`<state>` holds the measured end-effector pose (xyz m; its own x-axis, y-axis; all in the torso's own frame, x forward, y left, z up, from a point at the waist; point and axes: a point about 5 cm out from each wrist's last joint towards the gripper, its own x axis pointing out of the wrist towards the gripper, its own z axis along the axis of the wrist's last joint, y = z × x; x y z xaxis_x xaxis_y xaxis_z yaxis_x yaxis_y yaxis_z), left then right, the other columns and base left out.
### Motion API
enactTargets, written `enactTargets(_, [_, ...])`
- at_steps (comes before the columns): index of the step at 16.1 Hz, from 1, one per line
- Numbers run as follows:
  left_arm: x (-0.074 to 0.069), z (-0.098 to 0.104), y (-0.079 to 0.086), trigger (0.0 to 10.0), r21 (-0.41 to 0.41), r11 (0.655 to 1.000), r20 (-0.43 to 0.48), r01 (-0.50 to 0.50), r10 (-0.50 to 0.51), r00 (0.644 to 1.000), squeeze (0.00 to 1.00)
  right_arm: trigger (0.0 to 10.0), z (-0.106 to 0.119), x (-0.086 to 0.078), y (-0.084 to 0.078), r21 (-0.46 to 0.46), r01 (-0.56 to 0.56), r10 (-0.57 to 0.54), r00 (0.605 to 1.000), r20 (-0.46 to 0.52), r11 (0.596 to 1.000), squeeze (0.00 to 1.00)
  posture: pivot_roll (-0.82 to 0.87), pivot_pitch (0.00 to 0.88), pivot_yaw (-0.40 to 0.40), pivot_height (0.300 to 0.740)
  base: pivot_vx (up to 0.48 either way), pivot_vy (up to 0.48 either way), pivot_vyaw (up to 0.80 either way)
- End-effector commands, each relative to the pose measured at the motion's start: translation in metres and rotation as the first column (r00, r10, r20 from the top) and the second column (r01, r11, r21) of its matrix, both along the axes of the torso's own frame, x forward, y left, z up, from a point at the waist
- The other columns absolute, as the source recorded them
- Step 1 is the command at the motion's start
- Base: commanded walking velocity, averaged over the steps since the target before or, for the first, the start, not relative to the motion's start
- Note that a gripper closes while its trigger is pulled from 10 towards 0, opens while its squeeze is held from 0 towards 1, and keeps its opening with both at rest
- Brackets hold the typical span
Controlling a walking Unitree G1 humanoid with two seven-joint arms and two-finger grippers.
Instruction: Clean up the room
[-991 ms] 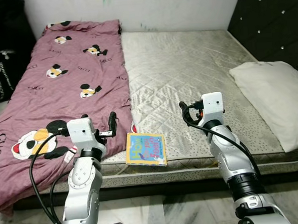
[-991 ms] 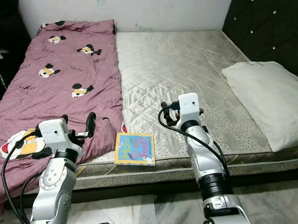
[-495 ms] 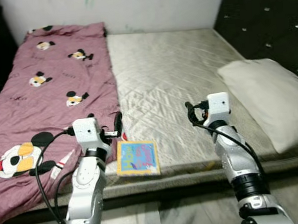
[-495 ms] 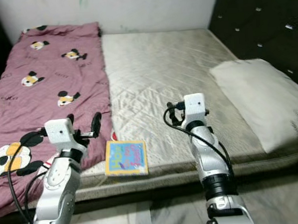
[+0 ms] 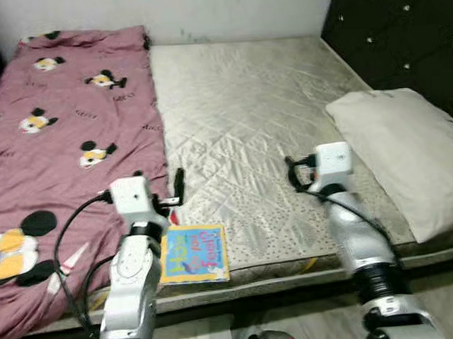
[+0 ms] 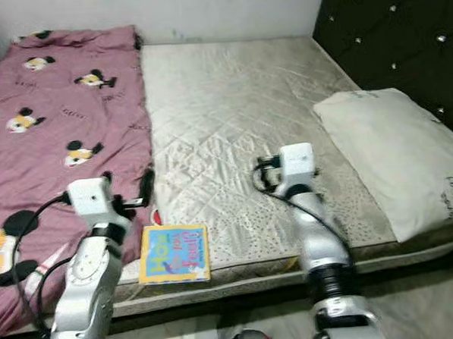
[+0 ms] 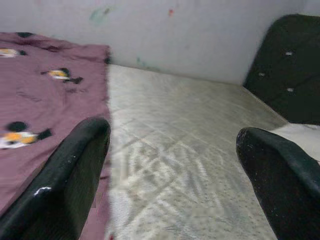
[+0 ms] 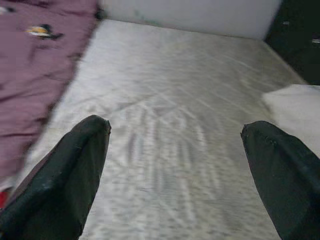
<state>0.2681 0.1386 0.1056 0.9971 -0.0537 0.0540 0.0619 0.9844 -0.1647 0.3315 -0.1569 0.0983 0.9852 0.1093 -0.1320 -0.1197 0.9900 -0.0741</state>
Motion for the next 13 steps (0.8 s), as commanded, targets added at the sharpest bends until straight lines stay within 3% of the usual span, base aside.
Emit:
enactTargets(1, [-0.0006,-0.0006,0.002,10.0,0.012,1.0,-0.007,-0.015,0.015,1.0,0.0,10.0,0.0027,0.0014,-0.002,-0.007,0.001,-0.001,1.0,0.005,1.0,0.0,-0.08,0.017,-0.021,0.74,0.0,0.0,0.0])
enactTargets(5, [-0.0006,-0.0027,0.0025,10.0,0.003,1.0,-0.023,-0.031,0.031,0.999,0.0,10.0,0.0002,0.0019,-0.0017,-0.007,-0.003,0.003,1.0,-0.01,1.0,0.0,-0.07,0.015,-0.024,0.74,0.0,0.0,-0.3])
enactTargets(13, [-0.0005,-0.0026,0.0021,10.0,-0.003,1.0,-0.018,-0.029,0.029,0.999,0.0,10.0,0.0,0.0025,-0.0018,-0.019,-0.01,0.01,1.0,-0.013,1.0,0.0,-0.07,0.012,-0.027,0.74,0.0,0.445,0.0])
